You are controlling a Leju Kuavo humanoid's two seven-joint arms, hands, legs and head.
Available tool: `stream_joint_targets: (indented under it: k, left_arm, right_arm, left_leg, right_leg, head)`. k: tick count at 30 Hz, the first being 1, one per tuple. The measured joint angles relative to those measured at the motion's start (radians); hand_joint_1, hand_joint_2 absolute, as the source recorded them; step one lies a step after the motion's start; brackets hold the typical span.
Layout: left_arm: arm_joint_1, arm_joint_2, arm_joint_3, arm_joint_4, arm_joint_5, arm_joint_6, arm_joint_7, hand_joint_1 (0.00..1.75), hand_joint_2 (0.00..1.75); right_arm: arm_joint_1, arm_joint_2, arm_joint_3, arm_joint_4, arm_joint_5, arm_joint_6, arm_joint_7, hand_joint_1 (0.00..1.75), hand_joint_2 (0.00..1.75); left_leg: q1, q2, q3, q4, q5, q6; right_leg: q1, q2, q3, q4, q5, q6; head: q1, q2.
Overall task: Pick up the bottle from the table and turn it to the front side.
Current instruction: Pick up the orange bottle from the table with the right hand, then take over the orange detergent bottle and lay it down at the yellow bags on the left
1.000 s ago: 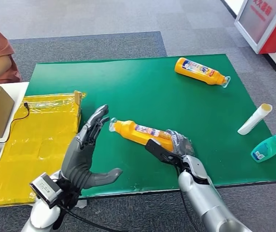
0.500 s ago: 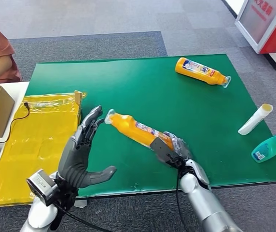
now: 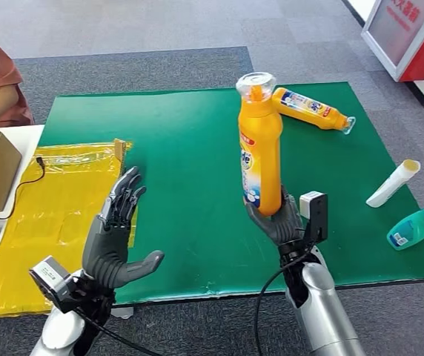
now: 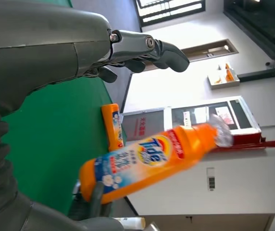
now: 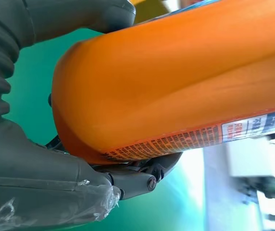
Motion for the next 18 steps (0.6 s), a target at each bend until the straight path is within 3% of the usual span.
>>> stream_joint_targets:
  k: [8, 18]
  left_arm:
    - [0.019, 0.009, 0.025, -0.001, 0.069, 0.006, -0.022, 0.0, 1.75]
    - [-0.076, 0.015, 0.048, 0.005, 0.206, -0.07, 0.042, 0.0, 1.75]
  right_arm:
    - [0.084, 0.004, 0.011, -0.232, 0.001, -0.079, -0.109, 1.75, 1.75]
    - [0.112, 0.033, 0.097, -0.335, 0.243, -0.281, -0.22, 1.75, 1.75]
  left_leg:
    - [0.0, 0.0, 0.0, 0.0, 0.0, 0.0]
    - [0.0, 0.0, 0.0, 0.0, 0.001, 0.0]
  right_leg:
    - [0.0, 0.0, 0.0, 0.0, -0.001, 0.0]
    - [0.0, 0.0, 0.0, 0.0, 0.0, 0.0]
  head:
    - [0.0, 0.0]
    - [0.0, 0.0]
